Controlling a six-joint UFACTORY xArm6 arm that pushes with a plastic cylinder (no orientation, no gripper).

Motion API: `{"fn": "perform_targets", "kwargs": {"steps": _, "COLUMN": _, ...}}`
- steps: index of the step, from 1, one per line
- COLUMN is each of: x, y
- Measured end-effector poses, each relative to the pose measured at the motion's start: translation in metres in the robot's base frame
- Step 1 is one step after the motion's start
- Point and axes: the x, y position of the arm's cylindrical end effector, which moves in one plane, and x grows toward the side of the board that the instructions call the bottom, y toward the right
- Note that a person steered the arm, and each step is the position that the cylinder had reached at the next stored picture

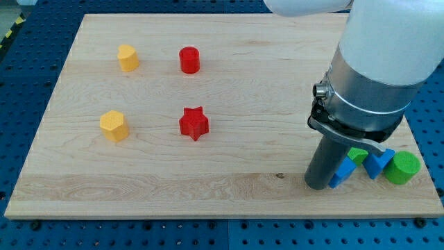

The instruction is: Slide the red star closer to the blue cube

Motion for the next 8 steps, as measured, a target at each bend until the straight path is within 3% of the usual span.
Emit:
{"fn": "perform_targets", "kwargs": {"steps": 3, "x": 0.005, "y": -0.013}}
{"fn": "perform_targets", "kwargs": {"steps": 4, "x": -0.011, "y": -0.015}}
{"fn": "perform_targets", "kwargs": {"steps": 6, "x": -0.127, "y": -0.048}}
{"fn": "perform_targets", "kwargs": {"steps": 7, "x": -0.153, "y": -0.085}}
{"fn": "perform_targets", "kwargs": {"steps": 8, "x": -0.153, "y": -0.139}}
